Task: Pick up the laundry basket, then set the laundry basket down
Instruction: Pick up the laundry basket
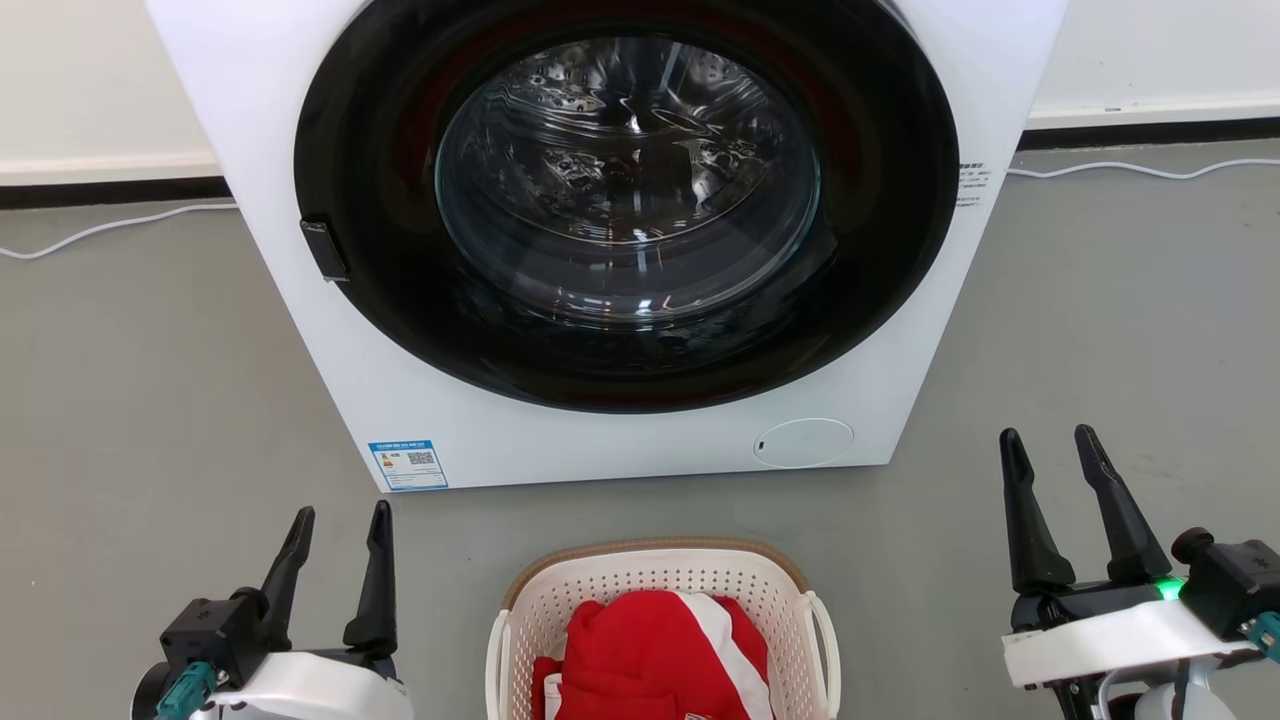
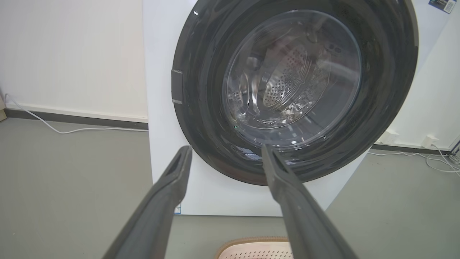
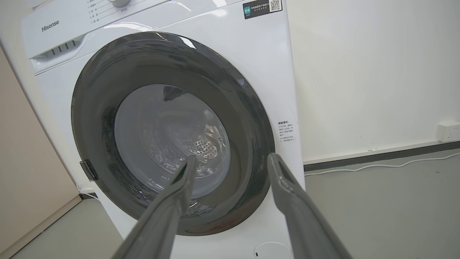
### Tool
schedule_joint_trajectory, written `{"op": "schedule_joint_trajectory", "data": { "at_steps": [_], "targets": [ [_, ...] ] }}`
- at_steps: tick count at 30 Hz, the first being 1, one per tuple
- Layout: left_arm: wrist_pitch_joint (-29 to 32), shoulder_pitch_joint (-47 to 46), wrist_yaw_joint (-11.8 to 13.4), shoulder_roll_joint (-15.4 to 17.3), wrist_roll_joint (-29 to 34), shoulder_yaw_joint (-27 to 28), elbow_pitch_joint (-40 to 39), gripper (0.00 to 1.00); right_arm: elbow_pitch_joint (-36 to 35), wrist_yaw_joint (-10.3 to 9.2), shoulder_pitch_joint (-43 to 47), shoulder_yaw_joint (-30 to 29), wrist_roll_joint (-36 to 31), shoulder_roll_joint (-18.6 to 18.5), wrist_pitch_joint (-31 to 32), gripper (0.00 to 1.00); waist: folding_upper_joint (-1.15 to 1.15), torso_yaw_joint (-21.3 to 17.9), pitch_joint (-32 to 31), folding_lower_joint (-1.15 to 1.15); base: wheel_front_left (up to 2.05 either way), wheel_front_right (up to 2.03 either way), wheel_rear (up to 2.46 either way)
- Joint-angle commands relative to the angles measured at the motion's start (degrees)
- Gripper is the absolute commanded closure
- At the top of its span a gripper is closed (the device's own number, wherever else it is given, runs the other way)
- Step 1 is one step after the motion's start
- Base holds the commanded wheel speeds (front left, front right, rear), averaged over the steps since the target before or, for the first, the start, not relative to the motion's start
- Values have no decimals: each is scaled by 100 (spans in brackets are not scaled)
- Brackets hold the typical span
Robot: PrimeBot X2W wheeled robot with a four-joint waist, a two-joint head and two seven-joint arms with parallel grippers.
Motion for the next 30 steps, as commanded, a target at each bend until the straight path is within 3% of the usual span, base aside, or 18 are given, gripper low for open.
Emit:
{"op": "schedule_joint_trajectory", "data": {
  "at_steps": [1, 30],
  "targets": [
    [-35, -141, -32, 8, 31, 145, -175, 0, -108, 41, -95, 138, 10, -87, -37, 0, 0, 6, 19, 0, 0, 0, 0],
    [-35, -272, -34, -33, 55, 110, -128, 0, -88, 41, -179, 143, -146, -119, -37, 0, 0, 46, 253, 0, 0, 0, 0]
  ]
}}
